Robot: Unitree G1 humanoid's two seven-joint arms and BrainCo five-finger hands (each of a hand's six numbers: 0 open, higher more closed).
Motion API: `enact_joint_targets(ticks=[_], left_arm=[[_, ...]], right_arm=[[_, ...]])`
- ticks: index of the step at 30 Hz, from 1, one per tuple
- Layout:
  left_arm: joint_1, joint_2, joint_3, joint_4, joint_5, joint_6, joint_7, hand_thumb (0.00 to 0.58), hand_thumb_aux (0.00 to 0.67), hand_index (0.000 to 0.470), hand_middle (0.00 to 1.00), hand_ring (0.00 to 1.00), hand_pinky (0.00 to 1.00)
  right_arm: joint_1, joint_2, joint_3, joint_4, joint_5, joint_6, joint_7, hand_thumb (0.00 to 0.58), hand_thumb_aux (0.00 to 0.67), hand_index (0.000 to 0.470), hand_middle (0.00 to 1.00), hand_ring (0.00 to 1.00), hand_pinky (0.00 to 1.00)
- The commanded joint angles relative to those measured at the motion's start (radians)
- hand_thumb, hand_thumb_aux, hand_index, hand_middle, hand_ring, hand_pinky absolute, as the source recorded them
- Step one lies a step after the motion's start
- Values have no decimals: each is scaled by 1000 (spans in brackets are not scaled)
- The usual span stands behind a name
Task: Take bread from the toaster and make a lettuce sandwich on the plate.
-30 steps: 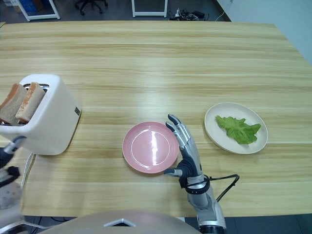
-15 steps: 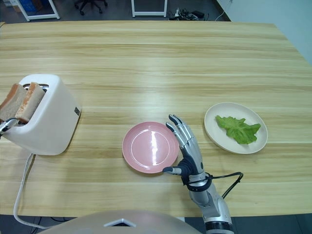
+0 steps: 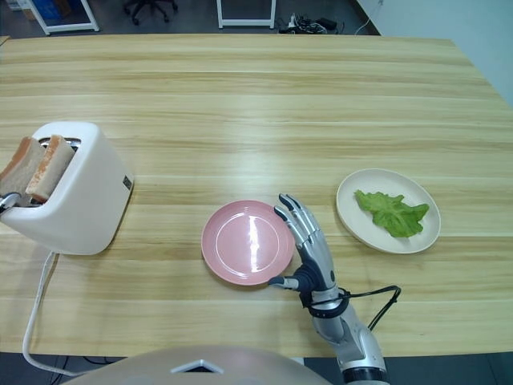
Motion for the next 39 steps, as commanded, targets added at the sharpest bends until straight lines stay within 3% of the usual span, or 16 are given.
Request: enact_joint_targets(ticks=[1,2,8,9,10,11,13,21,27,30,34,39], left_arm=[[-34,36,-77,13,-4,-16,-26,557,536,376,0,0,0],[-38,38,-87,6,-13,-25,-33,580,670,470,0,0,0],[-11,57,-122,-45,-67,-56,-78,580,670,470,0,0,0],[0,57,-125,-59,-77,-61,-90,580,670,470,86,86,86],[9,55,-126,-73,-89,-65,-102,580,670,470,416,416,416],[19,53,-124,-90,-98,-65,-108,580,670,470,808,808,808],[24,42,-108,-127,-101,-54,-90,580,670,470,1000,1000,1000],[-95,1,-12,-107,-86,17,165,580,670,470,1000,1000,1000],[-185,-112,60,-187,-263,-50,248,580,670,470,1000,1000,1000],[-157,-197,23,-387,-455,-74,140,580,670,470,1000,1000,1000],[-18,-246,-199,-664,-679,-79,-133,580,670,470,1000,1000,1000],[63,-288,-517,-680,-753,-99,-433,580,670,470,1000,1000,1000]], right_arm=[[10,-13,21,6,-21,18,-16,0,0,0,0,0,0],[11,-14,24,6,-22,21,-20,0,0,0,0,0,0],[16,-28,43,4,-23,37,-38,0,0,0,0,0,0],[17,-30,46,4,-23,40,-41,0,0,0,0,0,0],[18,-32,48,4,-23,42,-44,0,0,0,0,0,0],[19,-33,50,4,-23,45,-46,0,0,0,0,0,0],[20,-36,55,6,-25,52,-52,0,0,0,0,0,0],[12,-37,77,30,-28,86,-83,0,0,0,0,0,0],[-7,-43,81,43,-20,103,-104,0,0,0,0,0,0],[-12,-44,60,38,1,112,-117,0,0,0,0,0,0],[-29,-36,3,22,77,133,-136,0,0,0,0,0,0],[-37,-55,-71,4,120,149,-150,0,0,0,0,0,0]])
